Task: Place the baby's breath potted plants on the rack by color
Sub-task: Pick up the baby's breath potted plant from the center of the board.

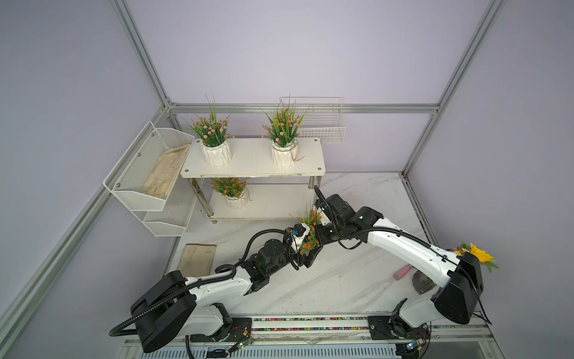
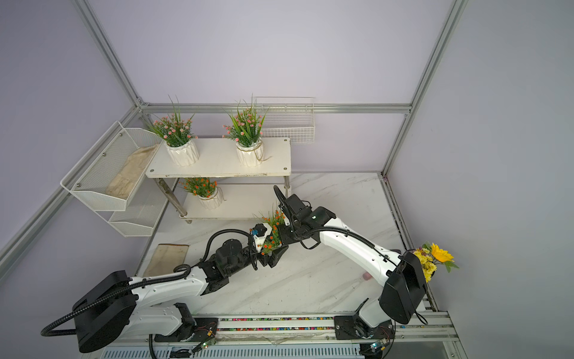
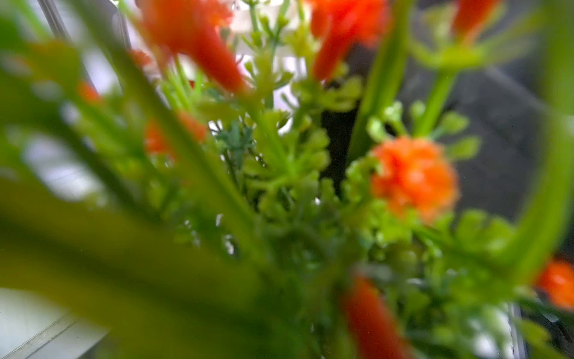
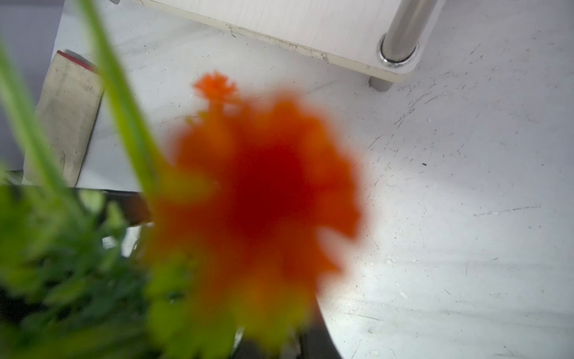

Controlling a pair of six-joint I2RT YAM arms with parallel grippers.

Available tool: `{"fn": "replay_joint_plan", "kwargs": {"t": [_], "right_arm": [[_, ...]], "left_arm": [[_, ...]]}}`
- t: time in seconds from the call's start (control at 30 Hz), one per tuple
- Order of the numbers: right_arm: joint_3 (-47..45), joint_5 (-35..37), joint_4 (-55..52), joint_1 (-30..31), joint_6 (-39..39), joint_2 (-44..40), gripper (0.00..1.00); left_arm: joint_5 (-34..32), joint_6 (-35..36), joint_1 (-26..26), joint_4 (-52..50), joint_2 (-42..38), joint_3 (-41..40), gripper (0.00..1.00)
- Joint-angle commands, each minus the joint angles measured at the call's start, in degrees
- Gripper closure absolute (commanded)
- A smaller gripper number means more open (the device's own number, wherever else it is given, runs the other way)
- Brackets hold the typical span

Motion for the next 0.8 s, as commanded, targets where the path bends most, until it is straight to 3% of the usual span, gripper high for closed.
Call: {"fn": "replay_joint_plan", "kwargs": {"t": [0.0, 0.3, 0.53, 0.77], "right_arm": [[0.1, -0.1, 5.3, 0.3, -0.1, -3.6, 0.93], [-1.0, 1.2, 6.4, 0.7, -1.3, -4.0, 0.93], [-2.5, 1.9, 8.5, 0.9, -1.9, -5.5, 0.93], [-7.0, 2.5, 13.3, 0.9, -1.5, -4.8, 0.90]], "left_arm": [[0.5, -0.5, -0.2, -2.8, 0.8, 2.8, 0.06], [0.2, -1.7, -0.2, -5.3, 2.0, 3.6, 0.11], [-1.2, -2.3, -0.2, -6.5, 3.2, 4.2, 0.43], [-4.0, -3.7, 0.0, -4.3, 6.9, 3.1, 0.62]]}}
